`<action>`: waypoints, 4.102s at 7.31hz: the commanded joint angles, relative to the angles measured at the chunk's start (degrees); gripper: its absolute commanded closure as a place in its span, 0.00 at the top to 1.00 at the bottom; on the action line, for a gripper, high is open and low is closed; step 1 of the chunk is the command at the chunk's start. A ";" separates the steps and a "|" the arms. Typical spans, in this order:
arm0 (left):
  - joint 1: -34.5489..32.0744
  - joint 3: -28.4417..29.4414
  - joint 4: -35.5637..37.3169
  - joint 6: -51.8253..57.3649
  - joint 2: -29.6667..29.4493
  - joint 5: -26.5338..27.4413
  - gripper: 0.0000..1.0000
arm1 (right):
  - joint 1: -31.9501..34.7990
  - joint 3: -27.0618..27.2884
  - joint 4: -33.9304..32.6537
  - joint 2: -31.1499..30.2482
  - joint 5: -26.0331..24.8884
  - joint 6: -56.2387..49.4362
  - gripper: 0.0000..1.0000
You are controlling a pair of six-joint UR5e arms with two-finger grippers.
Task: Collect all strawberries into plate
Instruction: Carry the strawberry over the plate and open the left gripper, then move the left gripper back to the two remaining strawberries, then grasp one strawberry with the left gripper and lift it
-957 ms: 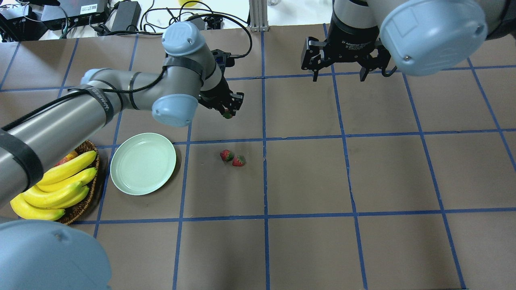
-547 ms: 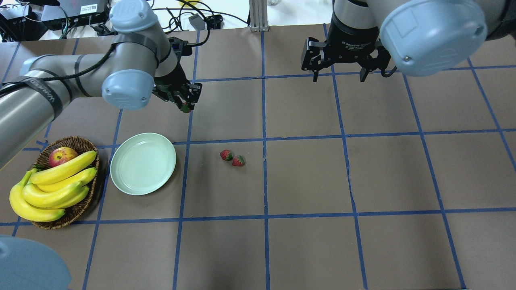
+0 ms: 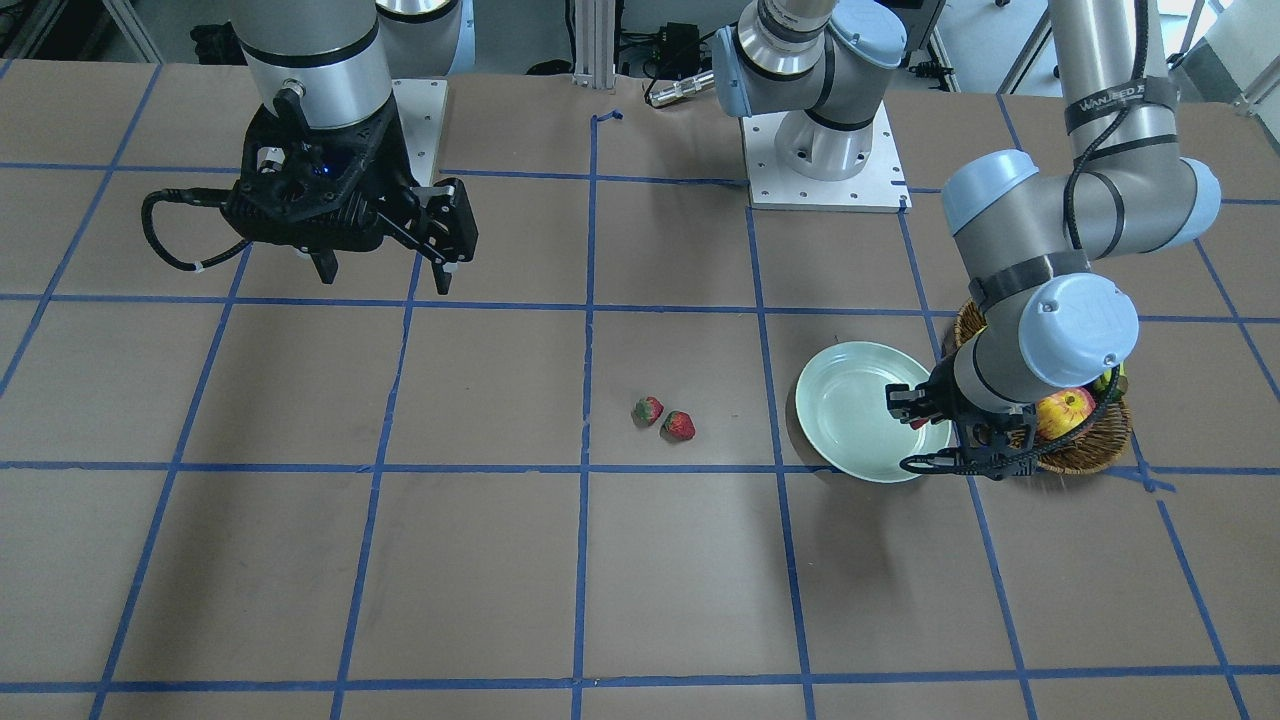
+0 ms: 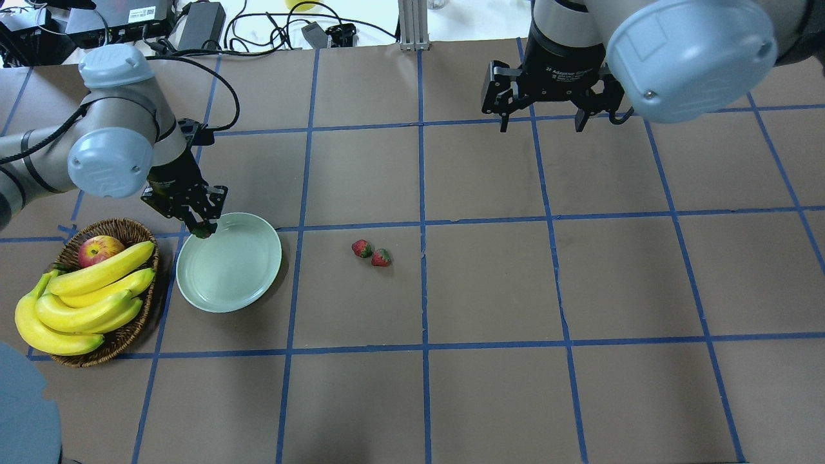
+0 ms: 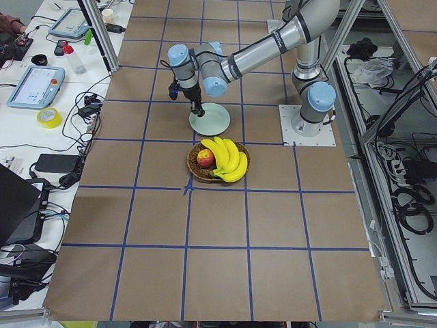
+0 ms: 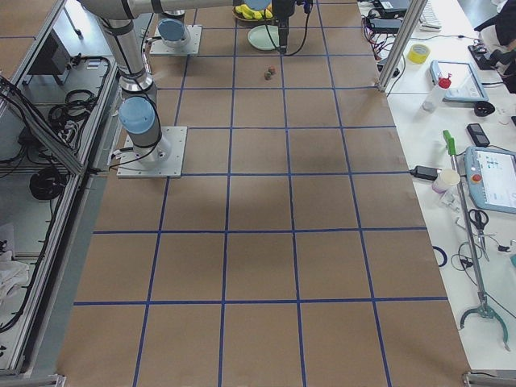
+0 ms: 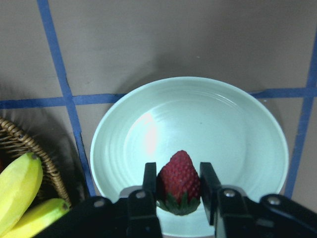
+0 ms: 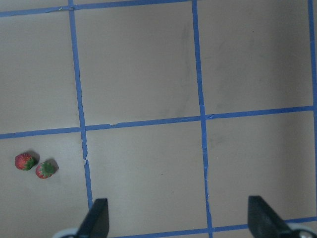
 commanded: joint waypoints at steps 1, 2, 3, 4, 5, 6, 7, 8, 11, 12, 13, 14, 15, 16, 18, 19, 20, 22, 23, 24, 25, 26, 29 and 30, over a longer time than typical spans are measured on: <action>1.46 -1.98 -0.06 0.25 -1.76 -0.10 0.00 | 0.00 0.00 0.00 0.00 0.00 0.00 1.00; 1.55 -1.90 0.55 -0.88 -2.56 -0.36 0.06 | 0.00 0.09 0.00 0.00 0.00 0.00 1.00; 1.55 -1.99 0.64 -0.63 -3.52 -0.36 0.65 | 0.00 0.09 0.00 0.00 0.00 0.00 1.00; 1.55 -1.21 0.56 -0.28 -3.62 -0.19 1.00 | 0.00 0.00 0.00 0.00 0.00 0.00 1.00; 1.55 -0.94 0.64 -0.88 -2.57 -0.27 1.00 | 0.00 0.09 0.00 0.00 0.00 0.00 1.00; 1.38 -0.06 0.64 -1.33 -2.13 -0.71 1.00 | 0.00 0.09 0.00 0.00 0.00 0.00 1.00; 1.03 1.68 0.90 -1.24 -1.95 -0.97 1.00 | 0.00 0.09 0.00 0.00 0.00 0.00 1.00; -0.54 3.62 0.91 -1.15 -1.95 -3.76 1.00 | 0.00 0.09 0.00 0.00 0.00 0.00 1.00; -10.10 3.64 8.42 -10.07 -2.12 -8.80 1.00 | 0.00 0.00 0.00 0.00 0.00 0.00 1.00; -12.92 3.46 9.25 -15.95 -2.65 -10.54 1.00 | 0.00 0.00 0.00 0.00 0.00 0.00 1.00; -14.17 3.20 9.34 -20.01 -2.74 -14.73 1.00 | 0.00 0.00 0.00 0.00 0.00 0.00 1.00; -16.36 3.02 9.34 -24.40 -3.00 -16.34 1.00 | 0.00 0.00 0.00 0.00 0.00 0.00 1.00; -18.99 2.32 10.56 -27.40 -3.35 -16.18 1.00 | 0.00 0.00 0.00 0.08 0.00 0.00 1.00; -19.88 0.75 13.01 -29.70 -3.96 -16.27 1.00 | 0.00 0.00 0.00 0.09 0.00 0.00 1.00; -20.24 -1.89 13.39 -32.79 -4.67 -16.27 1.00 | 0.00 0.00 -0.09 0.09 0.00 0.00 1.00; -21.03 -2.16 13.39 -32.79 -4.85 -16.18 1.00 | 0.00 0.00 -0.09 0.09 0.00 0.00 1.00; -21.38 -2.16 13.39 -33.58 -5.11 -16.27 1.00 | 0.00 -0.08 -0.09 0.17 0.26 0.00 1.00; -21.48 -2.69 13.30 -34.55 -6.16 -16.62 0.94 | -0.09 -0.08 -0.09 0.17 0.18 -0.09 1.00; -21.48 -2.87 13.30 -34.55 -6.69 -16.71 0.90 | -0.09 0.00 0.00 0.09 0.17 -0.18 1.00; -21.48 -2.87 13.30 -34.64 -7.04 -16.80 0.82 | -0.09 0.00 0.00 0.09 0.17 -0.18 1.00; -21.48 -2.87 13.21 -34.55 -7.31 -18.80 0.72 | -0.18 0.00 0.00 0.09 0.17 -0.18 1.00; -21.48 -2.87 13.21 -34.64 -7.40 -19.17 0.72 | -0.09 0.00 0.00 0.09 0.17 -0.18 1.00; -21.48 -2.78 12.77 -34.38 -7.49 -18.99 0.34 | -0.09 0.18 0.00 -0.09 0.17 -0.18 1.00; -21.39 -2.78 12.68 -34.12 -7.49 -18.99 0.06 | -0.09 0.18 0.00 0.00 0.17 -0.18 1.00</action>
